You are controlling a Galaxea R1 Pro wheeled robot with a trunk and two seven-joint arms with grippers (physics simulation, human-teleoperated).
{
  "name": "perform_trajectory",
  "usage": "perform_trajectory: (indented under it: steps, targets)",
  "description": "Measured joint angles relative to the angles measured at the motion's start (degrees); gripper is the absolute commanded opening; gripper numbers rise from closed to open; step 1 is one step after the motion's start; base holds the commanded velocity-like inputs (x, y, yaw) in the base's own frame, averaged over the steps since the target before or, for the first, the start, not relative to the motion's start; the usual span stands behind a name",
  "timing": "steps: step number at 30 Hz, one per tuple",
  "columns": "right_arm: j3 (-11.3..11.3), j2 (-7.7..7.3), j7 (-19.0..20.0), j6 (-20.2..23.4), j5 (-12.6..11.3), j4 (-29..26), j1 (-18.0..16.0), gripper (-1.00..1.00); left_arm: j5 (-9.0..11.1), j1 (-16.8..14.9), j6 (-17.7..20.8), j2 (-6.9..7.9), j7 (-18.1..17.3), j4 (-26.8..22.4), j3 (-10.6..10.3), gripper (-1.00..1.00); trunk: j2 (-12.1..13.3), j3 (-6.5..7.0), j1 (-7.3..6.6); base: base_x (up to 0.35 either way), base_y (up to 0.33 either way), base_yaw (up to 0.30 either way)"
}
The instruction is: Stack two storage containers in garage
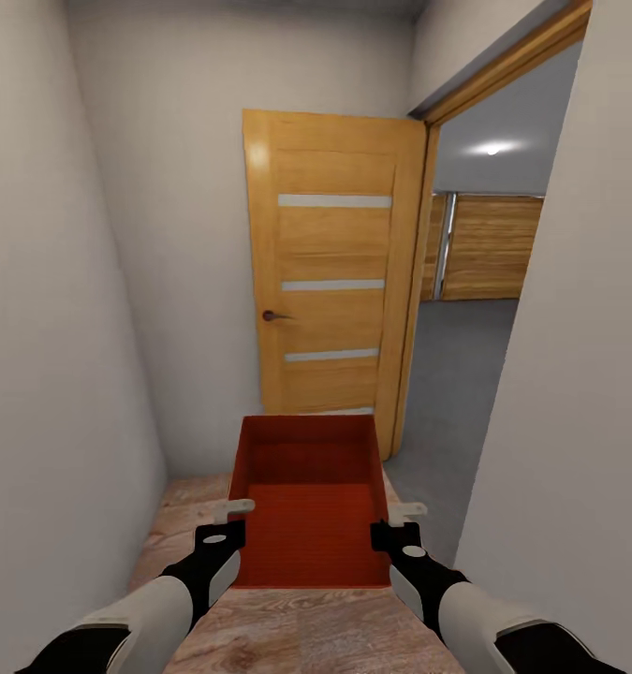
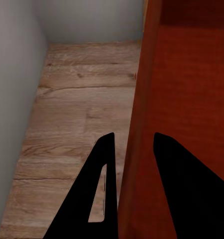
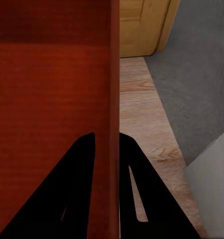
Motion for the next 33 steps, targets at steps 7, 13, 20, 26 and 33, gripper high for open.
perform_trajectory:
  steps: [7, 13, 20, 26, 33]
  targets:
    - [-0.1, 0.06, -0.1, 0.0, 0.0, 0.0, 0.0, -1.00, 0.0, 0.0, 0.0, 0.05, -0.1, -0.1, 0.0, -1.00, 0.0, 0.00, -0.02, 0.171, 0.147, -0.285]
    - [-0.1, 0.16, -0.2, 0.0, 0.1, 0.0, 0.0, -1.00, 0.0, 0.0, 0.1, 0.15, -0.2, -0.1, 0.0, -1.00, 0.0, 0.00, -0.02, 0.239, 0.217, -0.285]
    - [0.0, 0.17, -0.3, 0.0, 0.1, 0.0, 0.0, -1.00, 0.0, 0.0, 0.1, 0.16, -0.2, -0.1, 0.0, -1.00, 0.0, 0.00, -0.03, 0.245, 0.222, -0.285]
    - [0.0, 0.17, -0.3, 0.1, 0.1, 0.0, 0.0, -1.00, 0.0, 0.0, 0.1, 0.16, -0.2, -0.1, 0.0, -1.00, 0.0, 0.00, -0.03, 0.246, 0.223, -0.285]
    - [0.0, 0.17, -0.3, 0.0, 0.1, 0.0, 0.0, -1.00, 0.0, 0.0, 0.1, 0.16, -0.2, -0.1, 0.0, -1.00, 0.0, 0.00, -0.03, 0.246, 0.224, -0.285]
